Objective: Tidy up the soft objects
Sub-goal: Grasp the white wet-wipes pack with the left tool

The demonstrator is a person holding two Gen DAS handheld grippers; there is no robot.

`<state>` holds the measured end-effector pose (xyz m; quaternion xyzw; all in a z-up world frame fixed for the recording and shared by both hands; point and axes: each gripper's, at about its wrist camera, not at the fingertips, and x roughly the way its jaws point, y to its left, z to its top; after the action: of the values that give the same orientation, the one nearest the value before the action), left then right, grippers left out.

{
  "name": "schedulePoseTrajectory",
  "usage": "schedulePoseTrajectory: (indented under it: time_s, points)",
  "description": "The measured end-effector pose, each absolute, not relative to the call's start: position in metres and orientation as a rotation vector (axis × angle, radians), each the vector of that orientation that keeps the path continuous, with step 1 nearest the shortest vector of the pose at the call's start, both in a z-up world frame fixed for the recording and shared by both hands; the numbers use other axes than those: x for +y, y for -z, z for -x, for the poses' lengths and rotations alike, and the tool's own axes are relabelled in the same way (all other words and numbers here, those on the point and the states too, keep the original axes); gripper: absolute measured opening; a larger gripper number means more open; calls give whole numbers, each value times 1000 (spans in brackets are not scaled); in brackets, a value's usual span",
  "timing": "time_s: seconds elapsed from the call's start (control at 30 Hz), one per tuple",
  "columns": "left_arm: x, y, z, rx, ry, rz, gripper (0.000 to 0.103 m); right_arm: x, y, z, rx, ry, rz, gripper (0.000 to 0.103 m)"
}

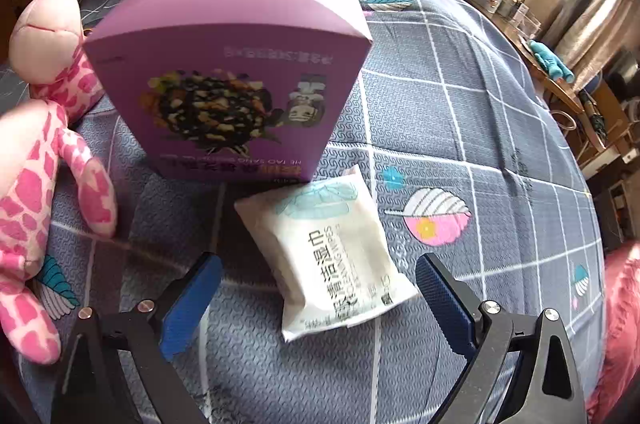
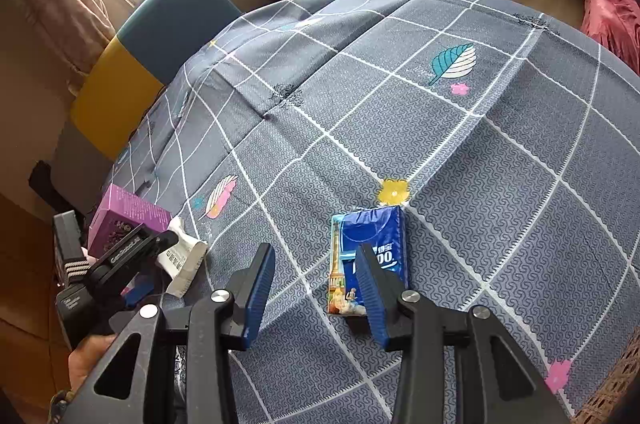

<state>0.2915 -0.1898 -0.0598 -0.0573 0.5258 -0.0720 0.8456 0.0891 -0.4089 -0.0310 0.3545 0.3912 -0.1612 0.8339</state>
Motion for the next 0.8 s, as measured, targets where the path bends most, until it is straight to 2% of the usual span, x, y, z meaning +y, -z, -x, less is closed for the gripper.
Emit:
schedulePoseTrajectory:
  time_s: [0.17, 0.2, 0.27, 0.37, 0.73, 0.8]
  points:
    - [-192, 74, -299, 1103, 71, 123, 95, -407, 29, -90, 822, 332, -746, 42]
    - [-191, 77, -298, 1091, 82, 130, 92, -407, 30, -90, 824, 332, -747, 42]
    - [-192, 78, -294, 1072, 108, 114, 73, -408, 30, -90, 824, 334, -756, 42]
    - [-191, 74, -288, 1049, 142, 76, 67, -411, 31, -89, 822, 338, -769, 42]
    - [-130, 41, -215, 986, 306, -22, 67, -438, 41, -71, 799, 457, -896, 42]
    - [-114, 35, -193, 977, 334, -39, 67, -438, 43, -73, 816, 478, -883, 46]
